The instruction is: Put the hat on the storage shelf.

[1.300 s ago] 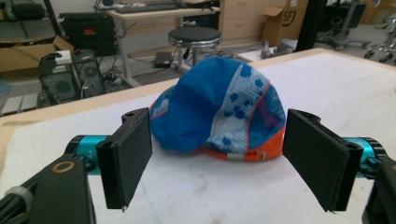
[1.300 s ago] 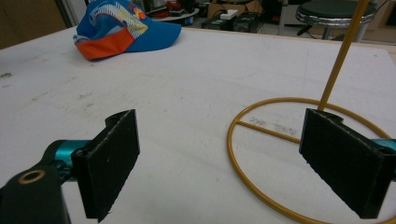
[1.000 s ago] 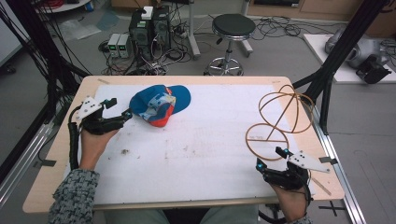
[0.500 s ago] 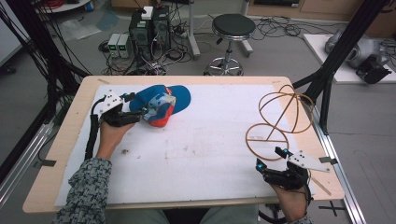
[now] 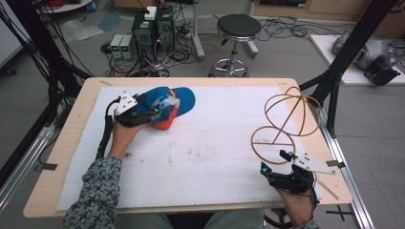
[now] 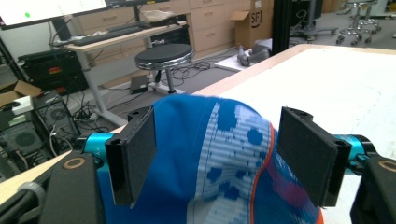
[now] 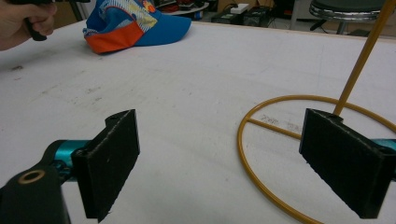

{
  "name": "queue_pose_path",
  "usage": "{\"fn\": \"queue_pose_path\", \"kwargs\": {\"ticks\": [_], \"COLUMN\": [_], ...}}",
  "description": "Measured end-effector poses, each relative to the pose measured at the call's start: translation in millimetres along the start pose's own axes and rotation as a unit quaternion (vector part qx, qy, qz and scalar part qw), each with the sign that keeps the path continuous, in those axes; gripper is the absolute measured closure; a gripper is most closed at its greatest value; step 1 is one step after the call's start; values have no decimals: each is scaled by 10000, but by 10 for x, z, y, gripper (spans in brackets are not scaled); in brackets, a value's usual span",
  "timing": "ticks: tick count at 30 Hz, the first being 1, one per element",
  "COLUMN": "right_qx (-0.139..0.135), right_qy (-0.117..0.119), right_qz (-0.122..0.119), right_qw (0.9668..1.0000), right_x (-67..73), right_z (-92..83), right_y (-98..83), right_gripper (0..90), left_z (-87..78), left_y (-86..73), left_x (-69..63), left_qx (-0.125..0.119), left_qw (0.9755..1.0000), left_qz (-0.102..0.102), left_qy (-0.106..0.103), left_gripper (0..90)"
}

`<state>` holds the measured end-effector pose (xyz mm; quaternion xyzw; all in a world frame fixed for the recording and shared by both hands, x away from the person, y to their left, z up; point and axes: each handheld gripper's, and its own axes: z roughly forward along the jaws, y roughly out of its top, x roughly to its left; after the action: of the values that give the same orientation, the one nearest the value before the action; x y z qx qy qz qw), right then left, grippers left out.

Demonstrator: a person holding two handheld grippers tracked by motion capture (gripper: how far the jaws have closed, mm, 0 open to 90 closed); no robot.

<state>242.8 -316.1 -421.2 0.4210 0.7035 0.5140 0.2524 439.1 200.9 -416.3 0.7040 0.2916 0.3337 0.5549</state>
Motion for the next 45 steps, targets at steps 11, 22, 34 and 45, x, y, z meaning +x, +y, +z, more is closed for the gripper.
{"fn": "queue_pose_path", "kwargs": {"ticks": [11, 22, 34, 45], "right_qx": [-22, 13, -9, -13], "right_qy": [27, 68, 62, 67], "right_qz": [11, 15, 15, 18], "right_qw": [10000, 10000, 10000, 10000], "right_x": [-20, -16, -17, -24], "right_z": [-25, -16, -20, -17], "right_y": [-8, -4, -3, -2], "right_gripper": [113, 113, 113, 113], "left_z": [183, 204, 181, 106], "left_y": [-132, -165, -146, 99], "left_x": [55, 32, 58, 68], "left_qx": [536, 754, 769, 630], "left_qw": [9986, 9968, 9963, 9973], "left_qz": [-17, 236, 252, 84], "left_qy": [-17, -151, -285, -358], "left_gripper": [297, 615, 879, 892]}}
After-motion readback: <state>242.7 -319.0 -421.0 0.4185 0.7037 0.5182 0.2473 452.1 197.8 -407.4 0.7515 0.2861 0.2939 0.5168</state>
